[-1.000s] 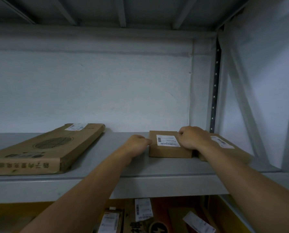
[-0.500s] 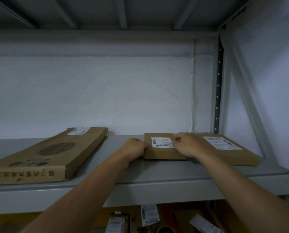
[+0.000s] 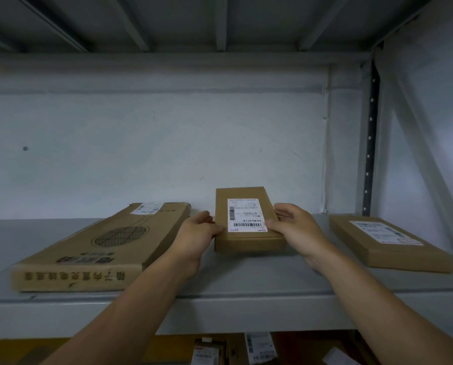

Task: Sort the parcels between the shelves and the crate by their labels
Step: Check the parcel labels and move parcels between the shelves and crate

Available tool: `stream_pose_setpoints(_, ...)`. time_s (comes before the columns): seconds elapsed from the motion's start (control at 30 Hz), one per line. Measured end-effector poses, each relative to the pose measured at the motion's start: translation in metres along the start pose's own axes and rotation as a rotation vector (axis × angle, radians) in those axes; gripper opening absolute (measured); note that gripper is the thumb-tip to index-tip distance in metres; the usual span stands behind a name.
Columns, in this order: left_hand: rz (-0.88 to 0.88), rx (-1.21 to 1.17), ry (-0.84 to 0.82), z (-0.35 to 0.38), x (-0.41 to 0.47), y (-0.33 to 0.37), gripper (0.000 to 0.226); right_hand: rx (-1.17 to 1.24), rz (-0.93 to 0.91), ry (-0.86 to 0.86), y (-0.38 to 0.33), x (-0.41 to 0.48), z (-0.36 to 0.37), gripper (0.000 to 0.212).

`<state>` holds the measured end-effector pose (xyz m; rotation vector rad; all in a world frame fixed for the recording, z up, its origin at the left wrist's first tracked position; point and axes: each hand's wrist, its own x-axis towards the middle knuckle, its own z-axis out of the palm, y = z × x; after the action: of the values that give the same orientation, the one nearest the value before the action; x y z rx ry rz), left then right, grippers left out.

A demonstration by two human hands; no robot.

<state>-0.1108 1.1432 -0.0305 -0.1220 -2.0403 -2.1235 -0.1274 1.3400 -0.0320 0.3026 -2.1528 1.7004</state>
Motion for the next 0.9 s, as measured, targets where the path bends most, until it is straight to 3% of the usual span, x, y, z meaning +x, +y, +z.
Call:
stream_pose_setpoints(0.07, -0.026, -0.024, 0.01, -0.006, 0.0, -0.001, 0.058, 0.086, -0.018, -0.012, 0.001, -0.003, 0.004, 0.032)
stream_pose_setpoints(0.1, -0.023, -0.018, 0.006, -0.011, 0.0, -0.003, 0.06, 0.11, -0.024, -0.026, 0.001, -0.006, 0.005, 0.034)
stream_pose_setpoints(0.17, -0.009, -0.002, -0.059, -0.014, -0.001, -0.007, 0.05, 0.141, -0.026, -0.04, 0.002, -0.009, 0.005, 0.041)
stream_pose_setpoints(0.27, 0.015, -0.082, -0.089, -0.018, -0.004, -0.009, 0.054, 0.145, -0.025, -0.017, 0.003, -0.012, 0.003, 0.049)
stream_pose_setpoints(0.9, 0.133, -0.231, -0.072, -0.021, -0.016, -0.003, 0.057, 0.172, -0.174, 0.001, -0.007, -0.023, 0.002, 0.036)
